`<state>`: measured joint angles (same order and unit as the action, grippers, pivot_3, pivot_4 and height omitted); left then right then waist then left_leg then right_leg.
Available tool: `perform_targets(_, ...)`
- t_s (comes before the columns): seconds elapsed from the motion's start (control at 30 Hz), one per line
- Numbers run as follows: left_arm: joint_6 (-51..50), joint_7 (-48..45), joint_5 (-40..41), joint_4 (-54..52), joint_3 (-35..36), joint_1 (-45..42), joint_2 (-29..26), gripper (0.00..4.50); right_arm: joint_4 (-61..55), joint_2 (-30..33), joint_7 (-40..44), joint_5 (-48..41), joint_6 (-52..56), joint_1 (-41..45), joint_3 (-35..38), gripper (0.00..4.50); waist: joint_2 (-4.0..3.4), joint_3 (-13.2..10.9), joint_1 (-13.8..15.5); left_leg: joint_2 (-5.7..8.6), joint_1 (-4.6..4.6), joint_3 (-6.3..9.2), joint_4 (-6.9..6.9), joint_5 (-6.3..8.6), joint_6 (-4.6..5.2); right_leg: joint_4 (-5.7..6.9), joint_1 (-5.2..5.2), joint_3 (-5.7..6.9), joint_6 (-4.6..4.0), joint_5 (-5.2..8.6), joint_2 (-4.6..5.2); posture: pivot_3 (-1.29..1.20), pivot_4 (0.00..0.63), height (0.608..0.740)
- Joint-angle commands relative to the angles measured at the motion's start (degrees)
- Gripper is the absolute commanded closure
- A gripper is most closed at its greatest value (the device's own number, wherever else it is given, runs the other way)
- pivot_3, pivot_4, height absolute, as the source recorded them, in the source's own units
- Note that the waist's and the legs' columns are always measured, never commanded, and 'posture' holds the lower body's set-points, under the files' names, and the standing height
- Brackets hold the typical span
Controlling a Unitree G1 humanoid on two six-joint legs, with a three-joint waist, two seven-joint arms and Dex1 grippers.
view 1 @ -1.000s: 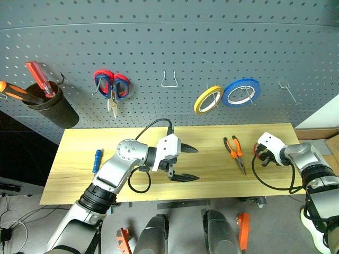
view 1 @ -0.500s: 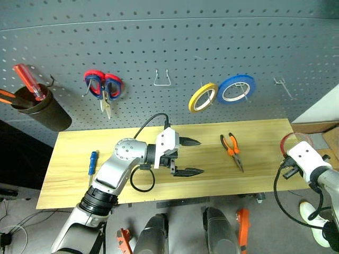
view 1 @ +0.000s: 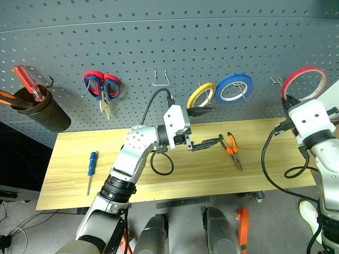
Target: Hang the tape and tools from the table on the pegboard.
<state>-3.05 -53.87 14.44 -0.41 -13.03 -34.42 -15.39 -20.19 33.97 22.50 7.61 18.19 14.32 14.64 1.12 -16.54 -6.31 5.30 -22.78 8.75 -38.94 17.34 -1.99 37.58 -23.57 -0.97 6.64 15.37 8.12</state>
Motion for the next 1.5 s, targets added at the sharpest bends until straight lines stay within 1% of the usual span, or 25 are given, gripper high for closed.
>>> perform_targets(0.03, 1.38, 1.05, -0.21, -1.65, 0.25, -0.12, 0.57, 0.06, 7.50, 0.71, 0.37, -2.31, -3.74, 3.54, 0.26, 4.48, -0.01, 0.00, -0.10, 0.00, -0.05, -0.05, 0.01, 0.01, 0.01, 0.01, -0.02, -0.01, 0.01, -0.01, 0.04, -0.21, 0.289, 0.740)
perform_targets(0.2, 1.21, 1.66, -0.46, -1.76, 0.40, 0.19, 0.17, 0.06, 17.86, 1.27, 0.95, -3.80, -6.38, 8.71, -0.82, 4.48, -0.01, 0.00, -0.20, 0.01, -0.09, -0.12, 0.03, 0.01, 0.02, 0.01, -0.17, -0.01, 0.01, -0.01, 0.08, -0.21, 0.289, 0.740)
perform_targets(0.43, 0.93, 3.15, -0.78, -0.90, 1.34, 0.55, -0.46, 0.06, 27.85, -0.02, 0.88, -6.17, -7.94, 14.43, -2.18, 4.48, -0.02, 0.00, -0.21, 0.00, -0.06, -0.19, -0.02, 0.01, 0.01, 0.15, -0.22, -0.05, 0.01, -0.01, 0.06, -0.19, 0.290, 0.740)
perform_targets(0.57, 0.99, 4.72, -1.18, 1.00, 2.39, 0.62, -0.96, 0.06, 29.97, -0.86, 0.63, -7.17, -7.84, 15.21, -2.41, 4.48, -0.02, 0.00, -0.20, 0.00, -0.07, -0.21, -0.02, 0.01, 0.01, 0.17, -0.26, -0.05, 0.01, -0.01, 0.06, -0.18, 0.287, 0.740)
perform_targets(0.6, 1.32, 4.87, -1.50, 1.38, 2.52, 0.77, -1.31, 0.06, 29.19, -1.21, 0.50, -7.54, -7.44, 14.63, -2.34, 4.07, -0.02, 0.00, -0.18, 0.00, -0.08, -0.22, -0.02, 0.01, 0.01, 0.18, -0.28, -0.06, 0.01, -0.01, 0.06, -0.17, 0.288, 0.740)
perform_targets(0.67, 1.65, 5.09, -2.03, 1.73, 2.79, 1.34, -2.03, 0.06, 27.05, -1.60, 0.36, -7.81, -6.80, 12.89, -2.39, 3.59, -0.02, 0.00, -0.17, 0.00, -0.12, -0.23, -0.02, 0.01, 0.01, 0.21, -0.35, -0.07, 0.01, -0.01, 0.07, -0.17, 0.291, 0.740)
perform_targets(0.7, 1.70, 5.11, -2.27, 1.85, 2.96, 1.74, -2.46, 0.06, 25.66, -1.76, 0.25, -7.87, -6.03, 11.84, -2.41, 3.28, -0.02, 0.00, -0.17, 0.00, -0.13, -0.24, -0.01, 0.01, 0.01, 0.26, -0.41, -0.08, 0.01, -0.01, 0.07, -0.17, 0.291, 0.740)
perform_targets(0.8, 2.84, 4.78, -3.53, 1.84, 3.54, 3.98, -5.06, 0.06, 17.49, -2.91, -0.18, -8.81, 0.86, 6.67, -1.97, 2.24, -0.02, 0.00, -0.12, -0.01, -0.17, -0.26, 0.00, 0.01, 0.01, 0.36, -0.49, -0.07, 0.01, -0.01, 0.09, -0.16, 0.293, 0.740)
perform_targets(0.9, 3.38, 3.83, -3.90, 1.53, 4.76, 6.98, -8.71, 0.06, 6.18, -5.51, -1.53, -10.70, 12.49, 0.40, -2.05, 1.27, -0.03, 0.01, -0.12, -0.09, -0.18, -0.25, 0.00, 0.01, 0.01, 0.39, -0.54, -0.06, 0.01, -0.01, 0.12, -0.16, 0.297, 0.740)
perform_targets(0.93, 3.05, 3.15, -3.56, 1.46, 5.37, 8.17, -10.22, 0.06, 2.38, -7.32, -2.85, -11.52, 17.56, -1.22, -2.28, 0.82, -0.03, 0.01, -0.15, -0.10, -0.17, -0.19, 0.01, 0.01, 0.01, 0.39, -0.57, -0.11, 0.01, -0.01, 0.12, -0.17, 0.299, 0.740)
perform_targets(0.97, 3.02, 2.08, -3.33, 1.64, 5.89, 9.32, -11.91, 0.06, -0.81, -9.59, -4.70, -11.89, 23.41, -2.22, -2.77, 0.63, -0.04, 0.00, -0.16, -0.10, -0.16, -0.18, 0.01, 0.01, 0.01, 0.40, -0.58, -0.14, 0.01, -0.01, 0.12, -0.17, 0.301, 0.740)
perform_targets(1.03, 2.77, 0.24, -2.82, 2.28, 6.68, 10.69, -14.55, 0.06, -5.18, -12.11, -8.02, -10.12, 33.43, -2.62, -6.07, 0.02, -0.08, 0.00, -0.30, -0.18, -0.09, -0.10, 0.00, 0.01, 0.01, 0.46, -0.60, -0.17, -0.02, -0.02, 0.08, -0.17, 0.303, 0.740)
perform_targets(1.13, 2.53, -1.83, -2.52, 3.81, 7.05, 10.87, -16.89, 0.06, -6.31, -16.31, -10.51, -10.96, 40.85, -0.61, -8.54, 0.02, -0.10, -0.02, -0.04, -0.22, -0.06, 0.00, -0.03, -0.01, 0.00, 0.49, -0.61, -0.15, -0.13, -0.12, 0.08, -0.18, 0.307, 0.740)
perform_targets(1.23, 2.51, -4.61, -2.92, 6.34, 6.44, 10.08, -18.64, 0.06, -1.38, -20.13, -11.91, -11.27, 43.02, 2.57, -11.58, 0.02, -0.11, -0.02, 0.03, -0.18, -0.05, 0.07, -0.03, -0.04, 0.01, 0.50, -0.59, -0.09, -0.15, -0.18, 0.06, -0.18, 0.307, 0.740)
perform_targets(1.3, 1.74, -6.30, -2.68, 7.31, 5.95, 9.54, -19.05, 0.06, 4.82, -21.49, -12.01, -10.70, 41.71, 5.32, -14.27, 0.02, -0.11, -0.02, -0.11, -0.12, -0.05, 0.06, -0.03, -0.04, 0.00, 0.50, -0.60, -0.06, -0.16, -0.19, 0.04, -0.18, 0.309, 0.740)
perform_targets(1.37, 1.03, -7.48, -2.42, 7.58, 5.62, 9.24, -19.00, 0.06, 10.74, -22.30, -12.37, -10.16, 39.82, 7.96, -15.43, 0.02, -0.12, -0.03, -0.24, -0.09, -0.05, 0.05, -0.03, -0.05, -0.01, 0.48, -0.60, -0.05, -0.16, -0.19, 0.03, -0.17, 0.307, 0.740)
perform_targets(1.5, 0.52, -8.42, -2.71, 7.05, 5.41, 9.34, -18.82, 0.06, 23.09, -21.79, -12.90, -8.69, 33.61, 13.38, -17.08, 0.02, -0.12, -0.03, -0.30, -0.11, -0.13, 0.06, 0.02, -0.05, -0.03, 0.41, -0.70, 0.00, -0.16, -0.18, 0.10, -0.16, 0.305, 0.740)
